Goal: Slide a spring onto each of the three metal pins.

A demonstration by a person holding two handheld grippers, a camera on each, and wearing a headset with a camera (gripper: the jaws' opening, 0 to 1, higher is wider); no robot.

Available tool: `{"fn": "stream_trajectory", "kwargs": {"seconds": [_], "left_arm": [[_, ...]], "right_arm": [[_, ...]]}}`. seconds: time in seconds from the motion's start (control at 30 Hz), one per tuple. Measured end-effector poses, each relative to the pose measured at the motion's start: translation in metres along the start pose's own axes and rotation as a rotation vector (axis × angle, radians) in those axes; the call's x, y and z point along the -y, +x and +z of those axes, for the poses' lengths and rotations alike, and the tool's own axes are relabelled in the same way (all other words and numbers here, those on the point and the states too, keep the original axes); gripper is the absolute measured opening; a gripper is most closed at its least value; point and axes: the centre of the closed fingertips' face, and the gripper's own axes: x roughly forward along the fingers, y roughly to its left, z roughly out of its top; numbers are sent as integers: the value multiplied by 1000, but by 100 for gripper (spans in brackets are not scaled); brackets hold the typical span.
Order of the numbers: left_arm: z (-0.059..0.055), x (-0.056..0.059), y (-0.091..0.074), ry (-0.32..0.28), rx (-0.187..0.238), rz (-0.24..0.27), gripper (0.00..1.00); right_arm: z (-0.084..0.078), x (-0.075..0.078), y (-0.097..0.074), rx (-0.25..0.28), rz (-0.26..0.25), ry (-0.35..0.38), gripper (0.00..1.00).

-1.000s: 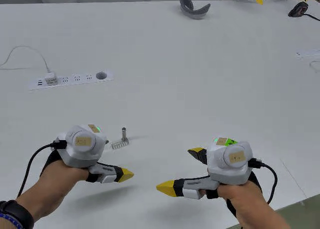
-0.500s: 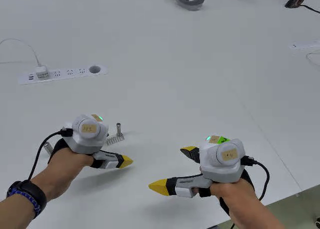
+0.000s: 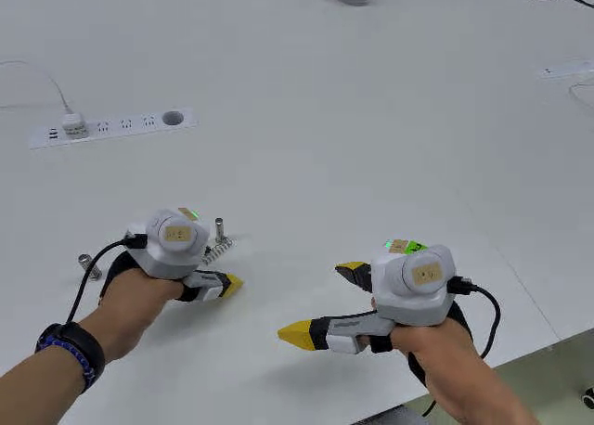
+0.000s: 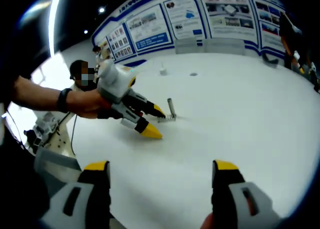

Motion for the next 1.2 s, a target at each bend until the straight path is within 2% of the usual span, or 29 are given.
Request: {"fn": "stream_trajectory", "kwargs": {"seconds": [0.17,0.27,0.3,0.37,0.43,0.5,0.6,0.73,1.0,1.2], "left_arm": [[1,-10,2,11,1,54,30],[1,-16,3,-53,14,83,24],[1,-17,2,-56,12,90,22],[0,-20,2,-32,2,125,17],[-1,-17,1,-32,5,123,12],[-2,-14,0,-43,11,118,11],[-7,-7,-3,-38,-8,95,11],[-14,-3,-8,-77,-13,90,10],[-29,3,-24,-123,-11,100,10],[-35,6,-37,-144,-1,107,10]], "right_arm": [[1,0,-1,3,-3,0,85],[1,0,-1,4,-6,3,85],[1,0,-1,3,-7,3,85],[0,-1,0,1,-6,4,85],[0,-3,0,0,-3,1,85],[-1,-4,0,-3,-3,-3,85],[0,-3,-1,5,-7,3,84],[2,-3,-3,13,-10,8,84],[3,-6,-3,17,-7,8,84],[6,-10,-3,26,-2,10,84]]}}
